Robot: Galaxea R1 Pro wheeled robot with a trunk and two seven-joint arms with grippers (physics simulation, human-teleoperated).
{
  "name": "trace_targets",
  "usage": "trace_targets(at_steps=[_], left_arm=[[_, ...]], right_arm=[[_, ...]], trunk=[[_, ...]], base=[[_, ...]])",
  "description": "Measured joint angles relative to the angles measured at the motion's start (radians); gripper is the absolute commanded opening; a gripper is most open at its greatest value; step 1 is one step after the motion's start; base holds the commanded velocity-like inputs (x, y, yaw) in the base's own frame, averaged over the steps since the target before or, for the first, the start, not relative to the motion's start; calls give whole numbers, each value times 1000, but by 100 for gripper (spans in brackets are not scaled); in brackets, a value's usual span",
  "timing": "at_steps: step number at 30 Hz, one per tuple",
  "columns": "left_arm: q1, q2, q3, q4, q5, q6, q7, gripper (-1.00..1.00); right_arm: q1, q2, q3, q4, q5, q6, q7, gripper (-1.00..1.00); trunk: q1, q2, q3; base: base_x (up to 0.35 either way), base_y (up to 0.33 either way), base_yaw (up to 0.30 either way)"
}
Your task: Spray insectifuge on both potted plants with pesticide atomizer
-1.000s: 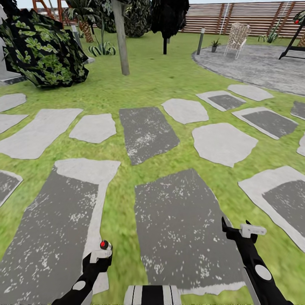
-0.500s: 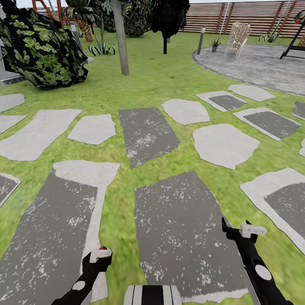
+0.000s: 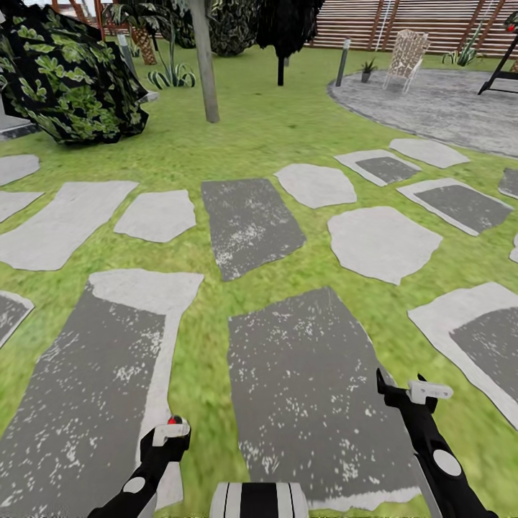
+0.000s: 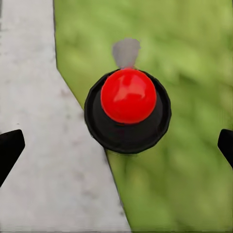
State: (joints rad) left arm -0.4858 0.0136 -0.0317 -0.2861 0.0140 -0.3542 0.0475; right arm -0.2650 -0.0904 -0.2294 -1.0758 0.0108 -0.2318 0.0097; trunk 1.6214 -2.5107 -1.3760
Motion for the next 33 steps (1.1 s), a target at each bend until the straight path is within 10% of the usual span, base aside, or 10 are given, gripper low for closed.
trace_targets(at_steps=[33], left_arm=[[0, 0, 0, 0, -1, 0, 0, 100]], right_arm=[[0, 0, 0, 1, 0, 0, 0, 100]], trunk=[[0, 0, -4]], base=[[16, 0, 0]])
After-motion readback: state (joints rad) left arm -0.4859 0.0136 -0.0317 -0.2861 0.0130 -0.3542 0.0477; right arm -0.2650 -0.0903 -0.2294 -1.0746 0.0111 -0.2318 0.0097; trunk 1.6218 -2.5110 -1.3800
